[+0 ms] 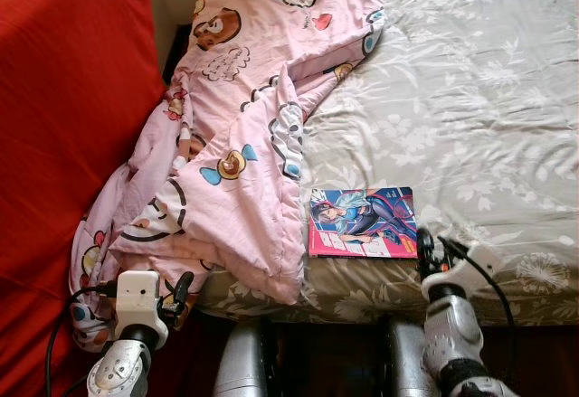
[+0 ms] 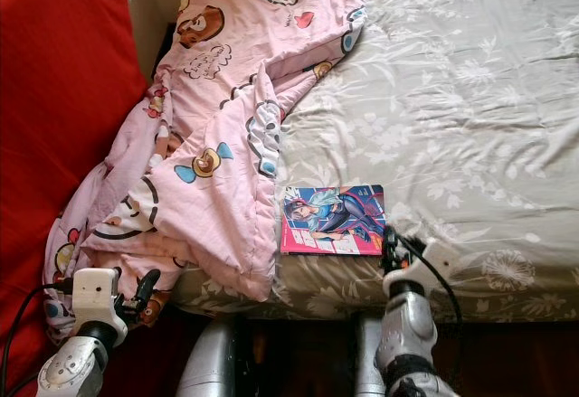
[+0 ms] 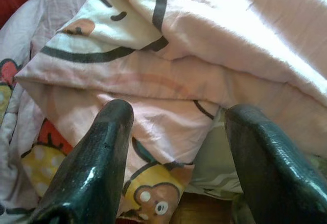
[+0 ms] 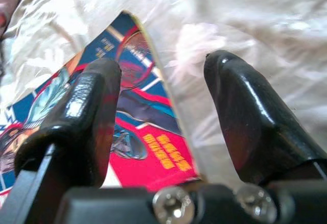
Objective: Clean up the room
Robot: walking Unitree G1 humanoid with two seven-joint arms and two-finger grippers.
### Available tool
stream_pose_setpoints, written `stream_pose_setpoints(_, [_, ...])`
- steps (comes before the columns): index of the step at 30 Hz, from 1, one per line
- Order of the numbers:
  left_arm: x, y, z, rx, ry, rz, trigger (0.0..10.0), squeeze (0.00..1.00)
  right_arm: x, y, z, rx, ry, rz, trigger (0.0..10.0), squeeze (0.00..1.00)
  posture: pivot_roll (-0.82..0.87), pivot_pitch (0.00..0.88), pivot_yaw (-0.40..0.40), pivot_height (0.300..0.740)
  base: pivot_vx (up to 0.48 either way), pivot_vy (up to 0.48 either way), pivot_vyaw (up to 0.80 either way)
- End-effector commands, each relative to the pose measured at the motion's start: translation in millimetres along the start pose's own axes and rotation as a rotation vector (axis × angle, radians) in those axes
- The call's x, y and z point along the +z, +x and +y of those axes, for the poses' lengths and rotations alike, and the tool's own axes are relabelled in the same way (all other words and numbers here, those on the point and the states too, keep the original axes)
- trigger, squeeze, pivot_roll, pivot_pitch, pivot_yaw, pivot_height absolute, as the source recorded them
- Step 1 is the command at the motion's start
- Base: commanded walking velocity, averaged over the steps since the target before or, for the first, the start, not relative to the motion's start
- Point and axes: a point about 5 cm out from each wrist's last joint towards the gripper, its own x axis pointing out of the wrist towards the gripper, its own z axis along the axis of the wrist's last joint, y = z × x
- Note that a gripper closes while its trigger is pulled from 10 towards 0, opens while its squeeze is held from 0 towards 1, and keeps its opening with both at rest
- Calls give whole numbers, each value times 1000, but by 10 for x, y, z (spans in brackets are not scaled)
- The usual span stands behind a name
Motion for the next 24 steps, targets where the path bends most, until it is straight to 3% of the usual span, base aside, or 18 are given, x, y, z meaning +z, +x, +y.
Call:
stream_pose_setpoints(1, [-97,-60,82,21,17,39,10000,0,-165,-54,22,8,3,92,10000,0,78,250,183,597,0,0,0])
stream_pose_setpoints(9, [-119,-58,94,22,18,39,10000,0,-202,-57,4,-2,4,137,10000,0,84,248,183,597,0,0,0])
stream_pose_setpoints(24, [-134,-67,133,16,31,39,10000,0,-341,-145,-65,-1,97,218,10000,0,95,253,196,597,0,0,0])
